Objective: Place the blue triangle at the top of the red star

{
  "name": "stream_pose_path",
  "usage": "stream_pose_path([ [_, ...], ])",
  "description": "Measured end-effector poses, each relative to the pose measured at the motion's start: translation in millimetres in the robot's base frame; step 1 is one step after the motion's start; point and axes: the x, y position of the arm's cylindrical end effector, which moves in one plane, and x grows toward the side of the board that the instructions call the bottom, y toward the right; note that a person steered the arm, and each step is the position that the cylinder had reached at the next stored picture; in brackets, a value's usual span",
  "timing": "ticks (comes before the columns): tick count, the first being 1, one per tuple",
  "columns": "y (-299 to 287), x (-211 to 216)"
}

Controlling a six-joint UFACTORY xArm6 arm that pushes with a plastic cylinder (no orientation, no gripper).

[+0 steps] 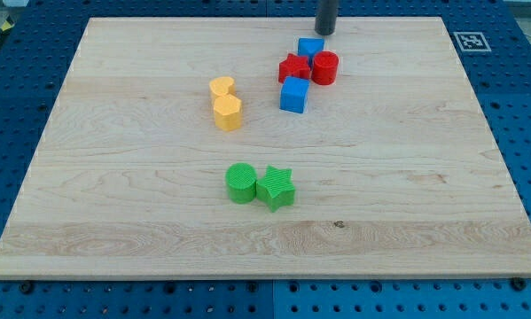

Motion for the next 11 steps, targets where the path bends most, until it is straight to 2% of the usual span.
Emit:
stream_pose_path([
  [2, 7.8, 31.0],
  [4, -20.8, 33.1],
  [6, 8.8, 46.1],
  [7, 4.9, 59.4],
  [11, -30.6, 56.4],
])
